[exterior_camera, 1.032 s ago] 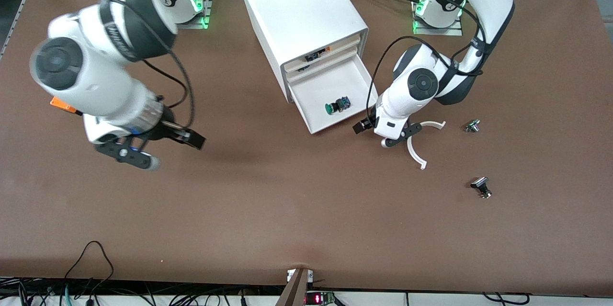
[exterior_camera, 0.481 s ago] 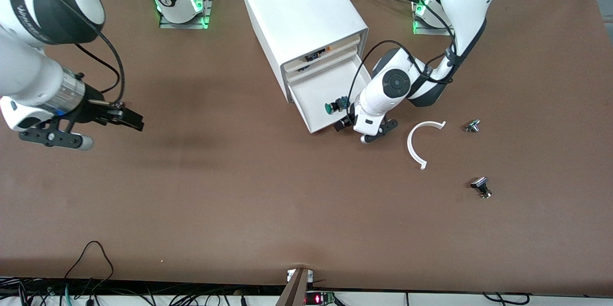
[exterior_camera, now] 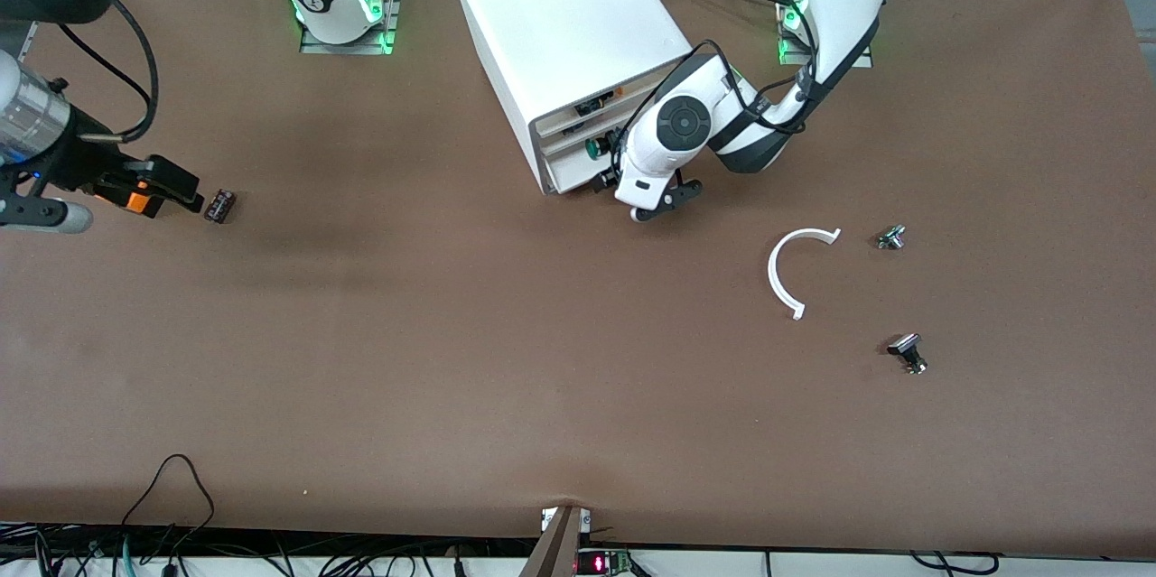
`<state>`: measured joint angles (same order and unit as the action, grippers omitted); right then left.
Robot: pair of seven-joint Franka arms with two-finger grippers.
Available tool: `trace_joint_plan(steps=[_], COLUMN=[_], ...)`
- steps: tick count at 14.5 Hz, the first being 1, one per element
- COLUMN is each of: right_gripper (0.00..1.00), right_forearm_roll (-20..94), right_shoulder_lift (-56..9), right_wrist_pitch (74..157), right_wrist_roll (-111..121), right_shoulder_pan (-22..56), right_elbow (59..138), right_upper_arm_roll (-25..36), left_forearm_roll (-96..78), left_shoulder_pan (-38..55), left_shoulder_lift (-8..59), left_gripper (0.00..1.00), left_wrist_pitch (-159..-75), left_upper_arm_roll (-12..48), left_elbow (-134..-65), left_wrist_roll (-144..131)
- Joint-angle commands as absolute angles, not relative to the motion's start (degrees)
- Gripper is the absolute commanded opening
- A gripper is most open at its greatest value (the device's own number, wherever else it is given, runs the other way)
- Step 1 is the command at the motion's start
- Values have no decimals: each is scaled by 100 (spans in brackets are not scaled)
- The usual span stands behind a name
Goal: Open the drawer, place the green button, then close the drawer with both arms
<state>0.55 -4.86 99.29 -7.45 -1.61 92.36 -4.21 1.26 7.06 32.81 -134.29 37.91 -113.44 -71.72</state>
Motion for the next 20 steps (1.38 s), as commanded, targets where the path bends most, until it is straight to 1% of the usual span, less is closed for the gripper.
trace_joint_plan(steps=[1,6,8,12,14,16,20], right_gripper=[99,99,99,99,99,99,99], right_forearm_roll=[9,-18,-18,-26,-26,-26,-70], right_shoulder_lift=[-106,105,140,325,334,334,325], right_wrist_pitch=[9932,9695,9659,9738,9800,9800,9791], right_wrist_roll=[-607,-606,-606,-624,-606,-598,-536], right_shoulder_pan=[-272,-299,-325,-308,-290,-290,-290], right_elbow=[9659,9773,9773,9966,9976,9967,9923], right_upper_arm_roll=[-466,-466,-466,-510,-510,-510,-510], left_forearm_roll=[71,-88,-140,-176,-71,-35,-35], left_shoulder_pan=[668,888,888,800,608,362,45], left_shoulder_lift=[3375,3568,3577,3472,3192,2736,1699], left_gripper=[99,99,99,99,99,99,99], left_wrist_pitch=[-13315,-13324,-13315,-13289,-12992,-12457,-11525], left_upper_arm_roll=[3972,3981,4147,4157,4044,3772,2964], left_elbow=[-11355,-11347,-11347,-11320,-11215,-11049,-10978], left_wrist_roll=[-7295,-7269,-7277,-7216,-7102,-6420,-4443])
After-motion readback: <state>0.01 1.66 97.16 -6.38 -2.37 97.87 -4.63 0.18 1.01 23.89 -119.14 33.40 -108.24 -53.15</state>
